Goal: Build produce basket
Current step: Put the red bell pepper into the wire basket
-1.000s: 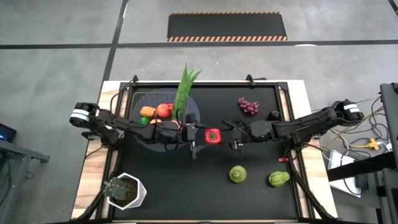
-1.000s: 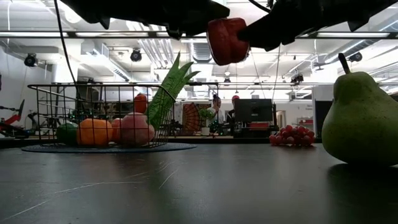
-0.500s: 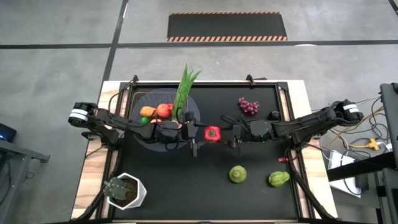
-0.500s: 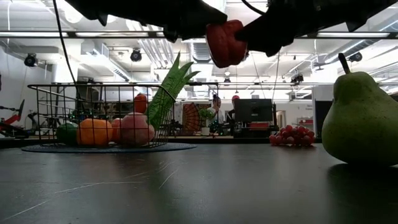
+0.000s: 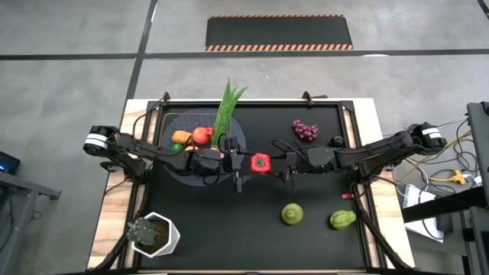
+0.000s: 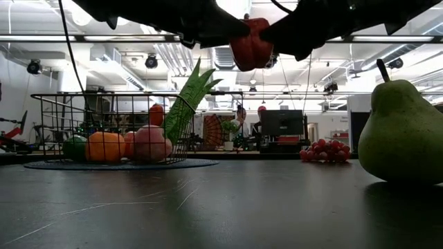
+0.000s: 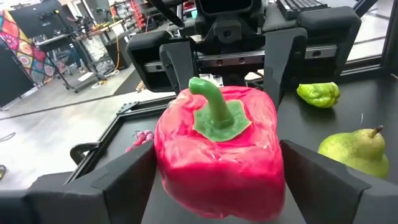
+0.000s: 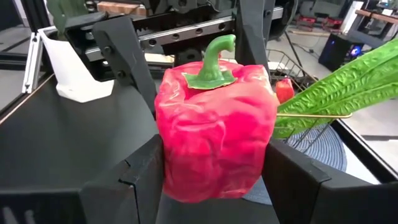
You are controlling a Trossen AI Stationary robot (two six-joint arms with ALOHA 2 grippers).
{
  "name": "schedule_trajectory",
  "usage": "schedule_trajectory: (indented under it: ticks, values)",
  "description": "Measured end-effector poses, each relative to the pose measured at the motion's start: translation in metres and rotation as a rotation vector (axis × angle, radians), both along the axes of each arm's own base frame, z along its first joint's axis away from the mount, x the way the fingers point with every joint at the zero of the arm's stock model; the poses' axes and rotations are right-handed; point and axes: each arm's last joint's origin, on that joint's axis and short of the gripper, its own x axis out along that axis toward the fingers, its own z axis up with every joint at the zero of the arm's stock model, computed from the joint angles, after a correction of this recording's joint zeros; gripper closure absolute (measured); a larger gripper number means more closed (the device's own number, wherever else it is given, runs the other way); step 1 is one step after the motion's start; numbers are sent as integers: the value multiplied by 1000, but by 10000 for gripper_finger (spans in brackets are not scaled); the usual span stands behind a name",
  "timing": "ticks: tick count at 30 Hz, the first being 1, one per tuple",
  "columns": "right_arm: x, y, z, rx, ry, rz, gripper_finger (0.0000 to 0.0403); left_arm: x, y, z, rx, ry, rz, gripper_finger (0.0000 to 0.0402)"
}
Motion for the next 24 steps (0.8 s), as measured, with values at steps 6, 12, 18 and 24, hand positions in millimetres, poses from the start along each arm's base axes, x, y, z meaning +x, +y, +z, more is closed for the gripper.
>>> schedule_trajectory:
  ticks: [6, 12, 18, 24]
  values:
    - [0, 0, 0, -14, -2, 3, 169, 0, 0, 2, 11, -15, 0, 139]
    - [0, 0, 2, -15, -17, 4, 97, 0, 1, 1, -9, -13, 23, 167]
    - [-5, -4, 13, -40, -45, -102, 43, -18, 2, 15, 28, 28, 201, 170]
    - [-18, -9, 27, -55, -72, -221, 38, -59, 4, 35, 48, 71, 558, 171]
